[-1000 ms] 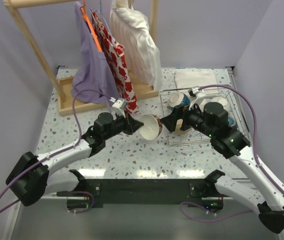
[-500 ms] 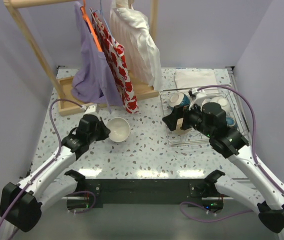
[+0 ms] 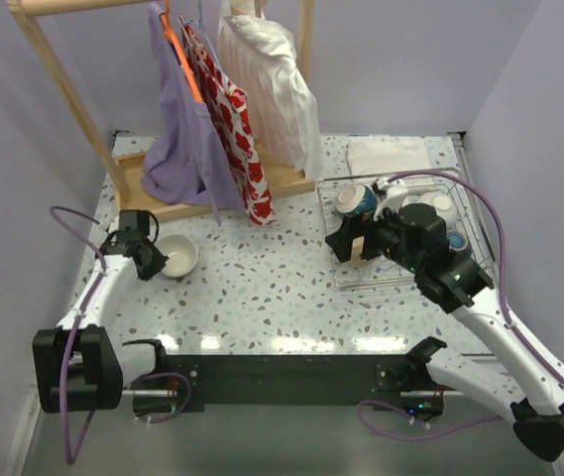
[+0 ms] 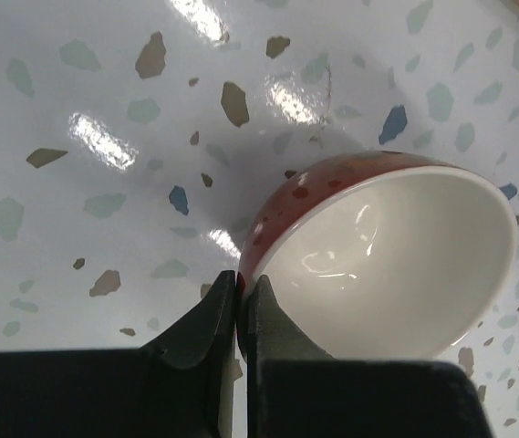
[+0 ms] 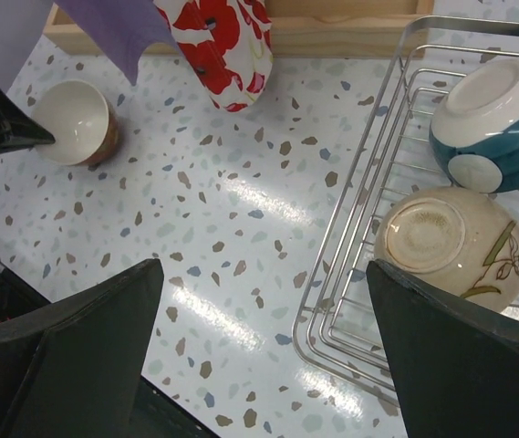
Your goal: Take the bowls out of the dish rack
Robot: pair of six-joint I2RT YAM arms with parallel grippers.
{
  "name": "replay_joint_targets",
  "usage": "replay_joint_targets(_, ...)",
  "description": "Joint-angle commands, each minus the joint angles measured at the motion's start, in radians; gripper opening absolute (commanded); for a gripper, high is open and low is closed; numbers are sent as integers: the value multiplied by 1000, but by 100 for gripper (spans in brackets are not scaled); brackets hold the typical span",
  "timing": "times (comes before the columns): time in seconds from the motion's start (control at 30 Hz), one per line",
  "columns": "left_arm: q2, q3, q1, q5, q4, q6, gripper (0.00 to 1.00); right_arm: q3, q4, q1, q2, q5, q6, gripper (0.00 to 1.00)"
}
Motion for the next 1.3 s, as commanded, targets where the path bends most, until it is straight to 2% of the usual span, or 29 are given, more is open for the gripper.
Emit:
replay_joint_targets(0.0,65,95,74,118,99,-40,0,4,-25,0,-32,14,-29,99)
replay_joint_targets(0.23,155,83,138,252,154,-39,0,-11,-51,0,-48,52,-38,99)
replay_joint_targets(0.33,149,62,150,279,163,-45,15,-17,-65,0,-42,69,-35,99)
replay_joint_targets(0.37,134,56,150,284,166,-43,29,-19,-71,0,-39,77,-30,99)
replay_joint_targets(0.43,117,46,149,279,165,-42,40,-20,-75,1,-25,78,-23,99)
replay_joint_targets(0.47,100,46,150,276,162,-40,49,-19,-77,0,-20,80,-20,99)
replay_joint_targets(0.57,62,51,150,266,142,-19,64,-11,-80,0,6,81,-6,99)
replay_joint_targets(0.63,39,57,150,256,128,12,70,12,-114,0,33,112,0,99)
replay_joint_targets(0.67,16,62,149,252,119,24,79,22,-146,0,64,124,0,99)
replay_joint_targets(0.87,-113,77,149,232,108,164,99,93,-224,-3,153,215,8,99)
replay_joint_targets(0.97,-182,66,137,275,148,240,100,111,-240,-18,175,238,17,99)
replay_joint_targets(1.1,-237,30,49,328,215,328,100,133,-258,-77,213,221,28,99)
replay_joint_targets(1.27,-321,10,-108,348,249,435,100,105,-240,-277,224,19,71,99)
